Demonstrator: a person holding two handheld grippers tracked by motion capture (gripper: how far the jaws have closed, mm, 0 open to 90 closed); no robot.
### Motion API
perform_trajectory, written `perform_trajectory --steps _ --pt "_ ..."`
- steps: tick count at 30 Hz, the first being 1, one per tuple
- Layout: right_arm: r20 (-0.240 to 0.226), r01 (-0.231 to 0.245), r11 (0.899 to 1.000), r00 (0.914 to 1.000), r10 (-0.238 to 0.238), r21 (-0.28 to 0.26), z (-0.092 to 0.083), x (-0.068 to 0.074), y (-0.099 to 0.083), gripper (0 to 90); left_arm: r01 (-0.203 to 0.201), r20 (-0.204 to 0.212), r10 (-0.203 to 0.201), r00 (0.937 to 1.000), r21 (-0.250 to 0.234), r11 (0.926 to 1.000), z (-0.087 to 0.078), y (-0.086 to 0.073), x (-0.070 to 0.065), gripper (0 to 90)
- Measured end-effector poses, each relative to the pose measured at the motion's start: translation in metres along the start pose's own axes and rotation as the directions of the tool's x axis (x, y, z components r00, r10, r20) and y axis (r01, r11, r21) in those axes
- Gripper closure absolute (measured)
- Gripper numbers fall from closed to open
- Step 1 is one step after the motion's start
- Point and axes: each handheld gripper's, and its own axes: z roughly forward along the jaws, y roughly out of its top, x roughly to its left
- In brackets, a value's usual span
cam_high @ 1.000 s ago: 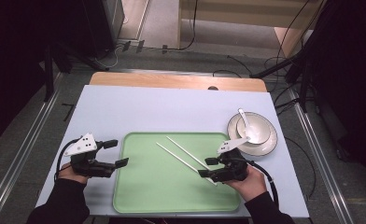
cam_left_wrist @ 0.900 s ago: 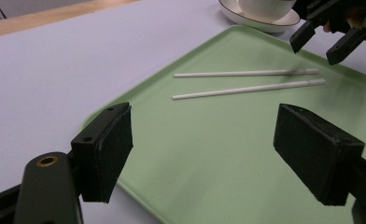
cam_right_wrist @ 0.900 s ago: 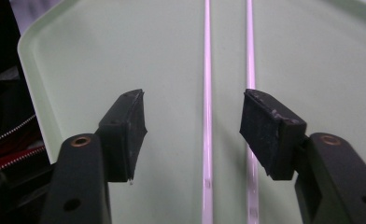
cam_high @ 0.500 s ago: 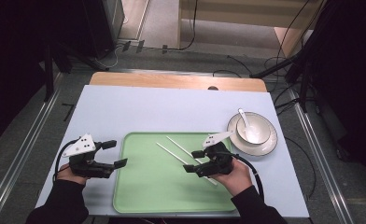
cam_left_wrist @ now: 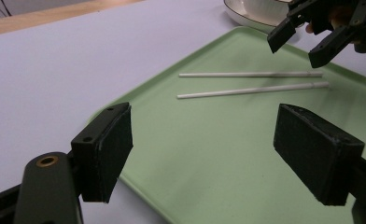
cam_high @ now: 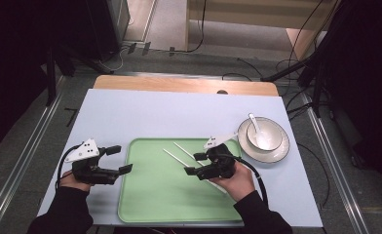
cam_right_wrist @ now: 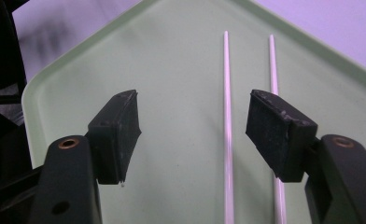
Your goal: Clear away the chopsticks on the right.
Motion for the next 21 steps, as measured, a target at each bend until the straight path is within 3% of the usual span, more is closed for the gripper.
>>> perform_trajectory --steps 6,11,15,21 --pt "0.003 0.006 1.0 1.0 -0.006 0.005 0.009 0.002 0.003 40.8 -0.029 0.015 0.029 0.9995 0.024 0.9993 0.006 0.001 -0.003 19.8" --pt "0.011 0.018 1.0 0.9998 -0.018 0.007 0.019 0.003 0.013 45.0 -0.025 0.023 0.025 0.9994 0.022 0.9994 0.006 0.0 0.001 19.8" --pt "0.023 0.002 1.0 0.9997 -0.002 -0.002 0.029 0.003 0.022 57.2 -0.025 0.037 0.024 0.999 0.016 0.9996 0.007 0.0 0.001 20.0" --pt "0.013 -0.015 0.999 0.9998 0.014 0.041 0.051 -0.001 0.032 73.1 -0.029 0.031 0.029 0.9991 0.015 0.9995 0.008 0.002 0.001 20.0"
